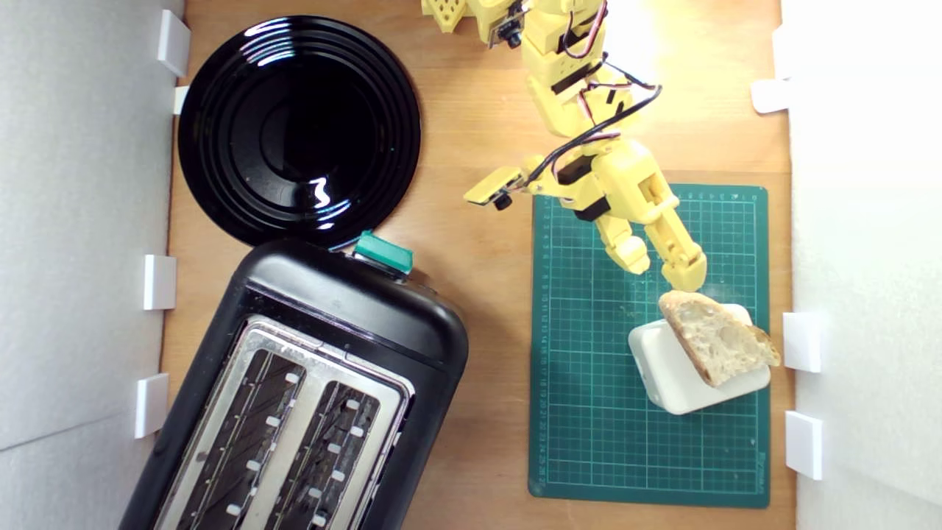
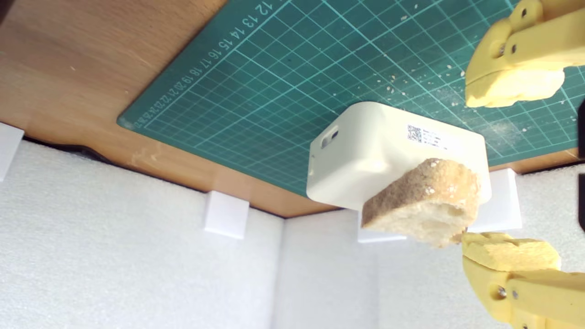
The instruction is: Pick bread and place in toaster
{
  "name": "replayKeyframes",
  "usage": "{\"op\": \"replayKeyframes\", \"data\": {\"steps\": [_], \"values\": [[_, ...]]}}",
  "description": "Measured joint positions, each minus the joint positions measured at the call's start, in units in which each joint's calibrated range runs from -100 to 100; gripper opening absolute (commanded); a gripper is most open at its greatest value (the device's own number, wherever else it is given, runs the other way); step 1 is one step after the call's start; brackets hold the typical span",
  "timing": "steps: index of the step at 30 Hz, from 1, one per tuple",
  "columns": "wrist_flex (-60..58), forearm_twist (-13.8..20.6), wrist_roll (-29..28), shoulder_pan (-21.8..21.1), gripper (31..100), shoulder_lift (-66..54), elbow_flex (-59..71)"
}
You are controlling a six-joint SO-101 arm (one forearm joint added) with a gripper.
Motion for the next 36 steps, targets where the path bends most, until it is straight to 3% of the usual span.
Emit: {"op": "replayKeyframes", "data": {"steps": [36], "values": [[0.0,-0.4,0.0,-0.4,89.6,11.2,-14.6]]}}
